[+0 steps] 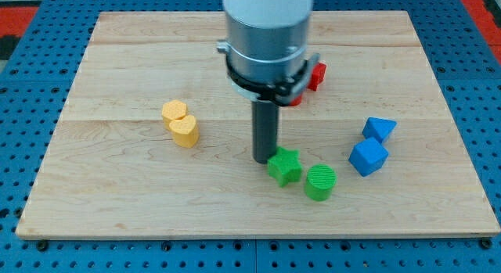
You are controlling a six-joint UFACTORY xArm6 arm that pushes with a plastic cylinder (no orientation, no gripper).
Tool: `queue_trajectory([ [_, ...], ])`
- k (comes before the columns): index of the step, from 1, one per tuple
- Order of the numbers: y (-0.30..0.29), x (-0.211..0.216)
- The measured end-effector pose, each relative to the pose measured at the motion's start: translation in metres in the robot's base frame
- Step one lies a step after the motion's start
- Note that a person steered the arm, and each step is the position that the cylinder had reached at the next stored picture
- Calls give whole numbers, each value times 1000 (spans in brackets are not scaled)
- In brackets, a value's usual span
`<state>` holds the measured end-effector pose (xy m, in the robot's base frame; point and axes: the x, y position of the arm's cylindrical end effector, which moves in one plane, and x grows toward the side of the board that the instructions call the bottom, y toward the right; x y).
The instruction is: Push the green star into the green circle
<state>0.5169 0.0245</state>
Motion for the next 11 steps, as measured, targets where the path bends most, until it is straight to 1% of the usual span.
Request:
queue_trajectory([
  [2, 31, -5],
  [3, 79, 5],
  [4, 118, 5],
  [5, 147, 1],
  [6, 149, 0],
  [7, 175, 34],
  [8, 222, 24],
  [9, 194, -22],
  [10, 139, -56],
  [11, 149, -46],
])
